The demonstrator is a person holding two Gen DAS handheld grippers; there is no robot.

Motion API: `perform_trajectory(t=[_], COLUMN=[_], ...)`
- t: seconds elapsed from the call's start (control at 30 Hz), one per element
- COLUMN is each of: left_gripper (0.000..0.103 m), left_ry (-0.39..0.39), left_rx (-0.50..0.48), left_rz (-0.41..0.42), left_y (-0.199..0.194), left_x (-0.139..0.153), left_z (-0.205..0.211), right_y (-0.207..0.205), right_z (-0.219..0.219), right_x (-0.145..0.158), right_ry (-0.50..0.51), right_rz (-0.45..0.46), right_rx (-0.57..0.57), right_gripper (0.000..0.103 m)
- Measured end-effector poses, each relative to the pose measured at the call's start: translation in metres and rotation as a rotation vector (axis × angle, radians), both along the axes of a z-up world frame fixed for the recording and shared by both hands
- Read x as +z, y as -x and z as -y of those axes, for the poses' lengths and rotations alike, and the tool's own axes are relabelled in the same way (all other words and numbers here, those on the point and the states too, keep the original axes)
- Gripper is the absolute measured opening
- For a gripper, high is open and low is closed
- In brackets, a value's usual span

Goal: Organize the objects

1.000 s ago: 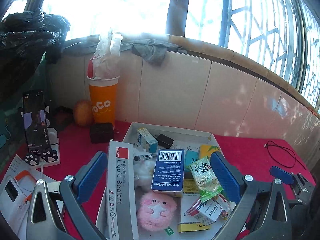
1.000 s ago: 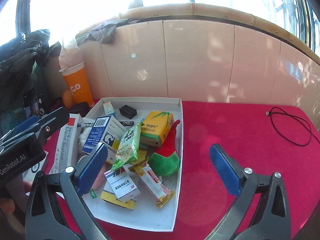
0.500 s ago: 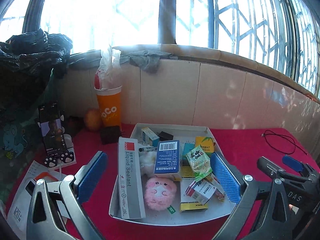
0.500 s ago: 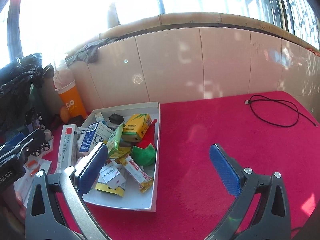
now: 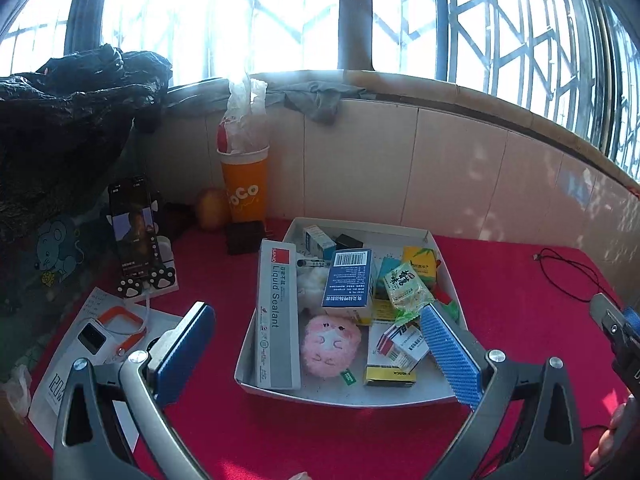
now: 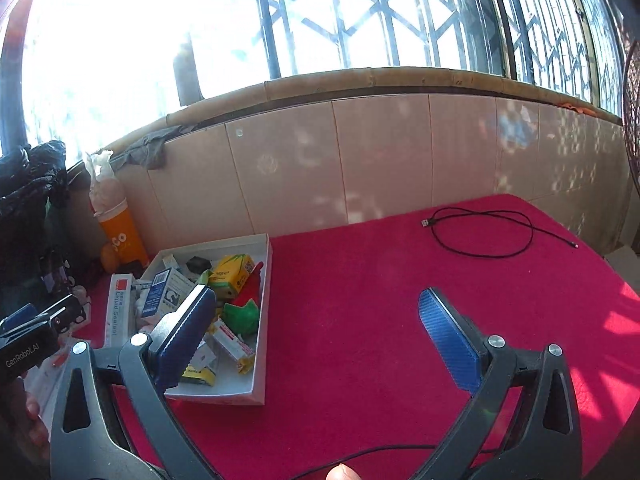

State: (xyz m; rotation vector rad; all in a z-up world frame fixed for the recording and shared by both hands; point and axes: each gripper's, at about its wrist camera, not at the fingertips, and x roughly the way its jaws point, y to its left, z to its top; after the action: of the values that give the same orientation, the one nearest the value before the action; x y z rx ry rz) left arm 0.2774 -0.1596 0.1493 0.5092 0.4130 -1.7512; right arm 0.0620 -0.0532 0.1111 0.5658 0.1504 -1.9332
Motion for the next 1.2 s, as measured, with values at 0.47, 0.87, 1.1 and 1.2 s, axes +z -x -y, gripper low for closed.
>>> perform_trajectory(t=[0.47,0.87,1.1,1.2], left_gripper=[0.103,0.103,0.103,0.103], left_ry=[0.052,0.045,0.024,-0.001], left_rx=[-0.036,-0.104,-0.039,-0.044], left_rz=[0.106,0.113,0.062,0.051], left_y=[0.022,0.034,0.025,0.024], left_x=[0.007,-0.001,-0.001,-0.005], left_z=[-0.055,-0.1,-0.113,-0.119], right_y=[0.011,0.016,0.017,0.014], right_z=[-0.038,-0.08,-0.121,-0.126], right_x=[0.001,0.016,0.036,0.03], right_ry=[0.043,0.082,0.167,0.157], right_rz=[0.01,0.021,-0.009,-0.013], right_rx=[-0.032,-0.032,-0.074,-0.072], right_gripper=[0.103,0.103,0.103,0.103])
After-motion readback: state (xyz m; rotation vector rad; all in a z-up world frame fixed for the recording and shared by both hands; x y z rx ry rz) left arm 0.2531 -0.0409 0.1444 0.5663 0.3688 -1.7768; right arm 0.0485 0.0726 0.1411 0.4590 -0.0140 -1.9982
